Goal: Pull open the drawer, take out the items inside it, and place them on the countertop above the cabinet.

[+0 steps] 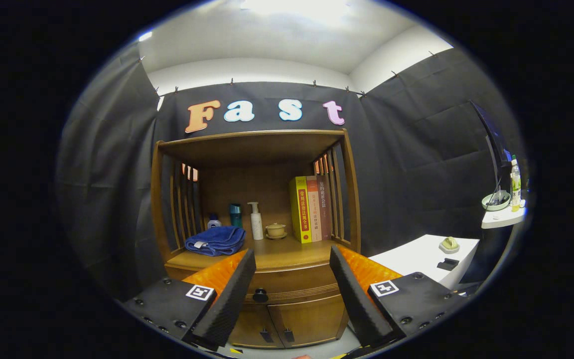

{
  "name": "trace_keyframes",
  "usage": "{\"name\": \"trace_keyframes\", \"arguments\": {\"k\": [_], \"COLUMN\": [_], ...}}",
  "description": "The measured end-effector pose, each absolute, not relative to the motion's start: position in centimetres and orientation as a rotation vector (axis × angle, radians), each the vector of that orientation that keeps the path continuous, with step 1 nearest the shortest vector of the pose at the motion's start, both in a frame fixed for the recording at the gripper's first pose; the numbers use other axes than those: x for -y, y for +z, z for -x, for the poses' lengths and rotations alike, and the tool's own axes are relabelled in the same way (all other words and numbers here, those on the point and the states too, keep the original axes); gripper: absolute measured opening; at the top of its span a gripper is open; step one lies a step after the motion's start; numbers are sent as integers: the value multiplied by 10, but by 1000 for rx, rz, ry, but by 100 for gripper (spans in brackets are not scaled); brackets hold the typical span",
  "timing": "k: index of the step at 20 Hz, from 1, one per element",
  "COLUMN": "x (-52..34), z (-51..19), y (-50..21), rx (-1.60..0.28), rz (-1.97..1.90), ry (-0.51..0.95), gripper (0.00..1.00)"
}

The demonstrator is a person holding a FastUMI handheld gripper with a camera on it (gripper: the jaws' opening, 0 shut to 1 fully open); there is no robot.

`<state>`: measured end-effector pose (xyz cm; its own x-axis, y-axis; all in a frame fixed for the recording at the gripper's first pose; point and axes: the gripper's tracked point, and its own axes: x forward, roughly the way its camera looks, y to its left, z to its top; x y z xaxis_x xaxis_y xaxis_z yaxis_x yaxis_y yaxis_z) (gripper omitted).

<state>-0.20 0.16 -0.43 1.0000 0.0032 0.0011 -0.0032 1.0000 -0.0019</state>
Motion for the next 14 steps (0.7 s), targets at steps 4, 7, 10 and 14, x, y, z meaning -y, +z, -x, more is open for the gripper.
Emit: {"name": "trace_keyframes", "arguments": {"k": [4,7,10,14], "x": [-1,0,-1,0], "z": [1,1,0,0], "y": [-6,-5,-7,-11], "rx": [-1,1,-3,-10], "rz": [-1,0,1,2], "ry": [1,0,0,1], "gripper": [98,98,98,98]}}
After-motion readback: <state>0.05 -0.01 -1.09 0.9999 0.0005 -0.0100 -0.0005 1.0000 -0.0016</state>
